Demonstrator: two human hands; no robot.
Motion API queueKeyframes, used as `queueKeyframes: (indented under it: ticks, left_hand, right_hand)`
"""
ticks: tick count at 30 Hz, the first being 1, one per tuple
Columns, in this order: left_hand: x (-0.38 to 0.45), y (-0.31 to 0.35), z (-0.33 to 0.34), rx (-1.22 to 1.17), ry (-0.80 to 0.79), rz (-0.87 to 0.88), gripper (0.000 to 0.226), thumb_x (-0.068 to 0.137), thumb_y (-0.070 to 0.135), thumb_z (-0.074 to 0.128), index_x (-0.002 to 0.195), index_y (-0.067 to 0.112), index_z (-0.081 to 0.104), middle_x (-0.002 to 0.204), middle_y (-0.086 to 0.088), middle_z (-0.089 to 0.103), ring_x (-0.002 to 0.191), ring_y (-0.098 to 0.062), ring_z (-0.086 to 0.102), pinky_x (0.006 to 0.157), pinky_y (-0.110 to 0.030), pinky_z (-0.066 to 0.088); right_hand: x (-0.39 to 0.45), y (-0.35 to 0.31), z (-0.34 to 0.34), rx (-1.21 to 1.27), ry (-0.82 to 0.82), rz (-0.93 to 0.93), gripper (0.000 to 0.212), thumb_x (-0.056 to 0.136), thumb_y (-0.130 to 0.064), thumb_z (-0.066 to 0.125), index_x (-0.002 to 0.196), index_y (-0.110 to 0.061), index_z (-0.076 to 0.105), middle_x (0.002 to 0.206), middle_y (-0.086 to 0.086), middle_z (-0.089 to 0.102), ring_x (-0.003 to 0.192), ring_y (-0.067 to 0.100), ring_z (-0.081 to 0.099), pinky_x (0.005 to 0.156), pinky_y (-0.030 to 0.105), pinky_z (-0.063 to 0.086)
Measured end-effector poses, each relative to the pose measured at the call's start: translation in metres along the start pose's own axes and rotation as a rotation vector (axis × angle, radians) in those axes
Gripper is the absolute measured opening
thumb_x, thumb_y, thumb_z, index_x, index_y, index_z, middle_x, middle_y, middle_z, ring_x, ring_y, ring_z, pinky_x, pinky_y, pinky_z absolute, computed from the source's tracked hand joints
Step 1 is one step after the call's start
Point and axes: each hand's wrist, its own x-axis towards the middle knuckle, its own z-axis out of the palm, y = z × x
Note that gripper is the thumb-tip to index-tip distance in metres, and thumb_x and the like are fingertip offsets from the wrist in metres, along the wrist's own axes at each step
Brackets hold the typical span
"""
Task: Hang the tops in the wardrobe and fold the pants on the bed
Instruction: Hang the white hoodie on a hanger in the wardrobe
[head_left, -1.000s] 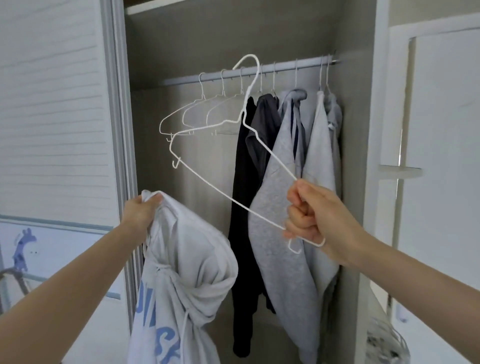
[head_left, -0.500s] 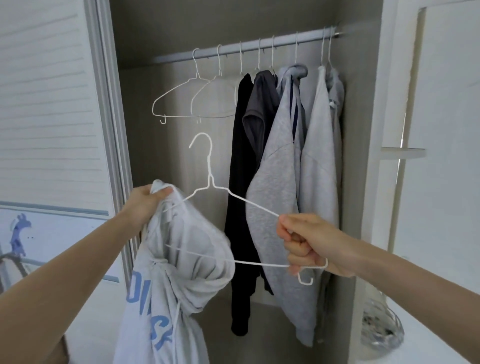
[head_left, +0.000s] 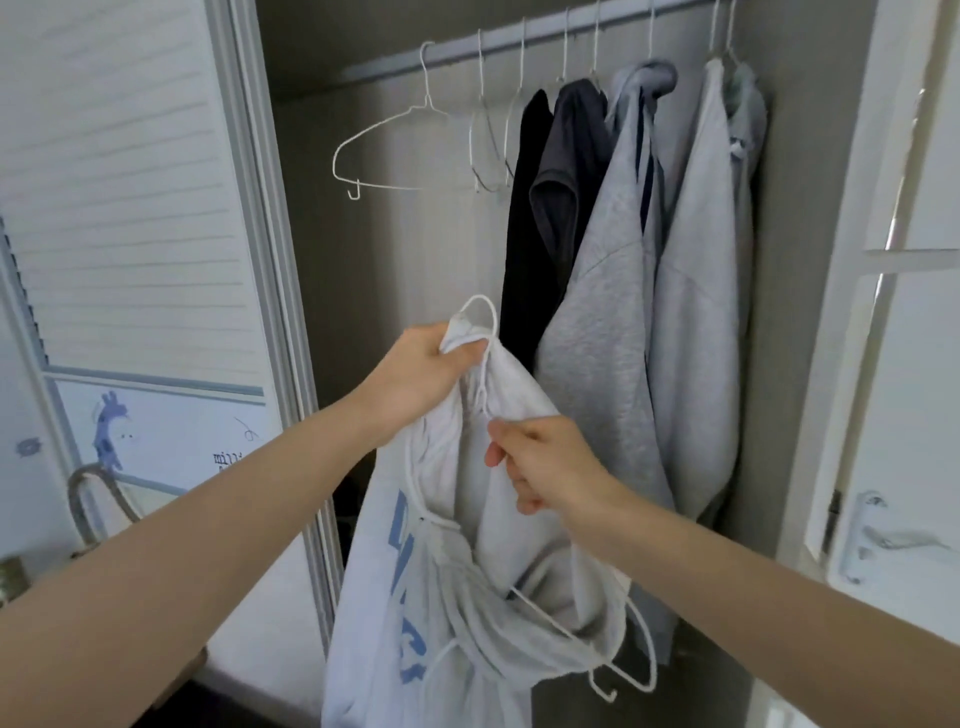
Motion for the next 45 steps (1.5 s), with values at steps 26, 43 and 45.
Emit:
queueKeyframes:
  ticks: [26,43,45]
  left_hand:
    - [-0.039,-0.038,-0.001,-0.354,-0.273,-0.221,0.024,0.089,0.022,0.064,0.092,-0.002,0.068,0.072,-0.016,0.063,0.066,-0.024,0.065,0.079,-0.038,0.060]
    - [-0.014,-0.039,-0.009,0.824,-0.227,0.325,0.079,0.089,0.073,0.018,0.117,0.010,0.056,0.112,-0.005,0.062,0.100,-0.022,0.058,0.092,-0.038,0.047]
    - [-0.017,-0.039,0.001,0.667,-0.272,0.331,0.071,0.087,0.067,0.020,0.112,0.010,0.056,0.105,-0.005,0.064,0.093,-0.022,0.057,0.089,-0.044,0.045]
  right_hand:
    - [0.002,-0.002,-0.053,0.191,0.314,-0.317,0.041,0.097,-0.028,0.054,0.063,-0.005,0.050,0.045,-0.003,0.029,0.040,0.009,0.021,0.040,0.022,0.020]
    - [-0.017,0.015,-0.058,-0.087,0.141,-0.490,0.045,0.094,-0.019,0.058,0.053,-0.003,0.052,0.040,-0.006,0.035,0.037,0.006,0.028,0.041,0.015,0.026]
    - [-0.018,0.019,-0.058,-0.140,0.137,-0.516,0.045,0.095,-0.017,0.057,0.050,-0.008,0.053,0.039,-0.006,0.036,0.037,0.005,0.029,0.042,0.014,0.026]
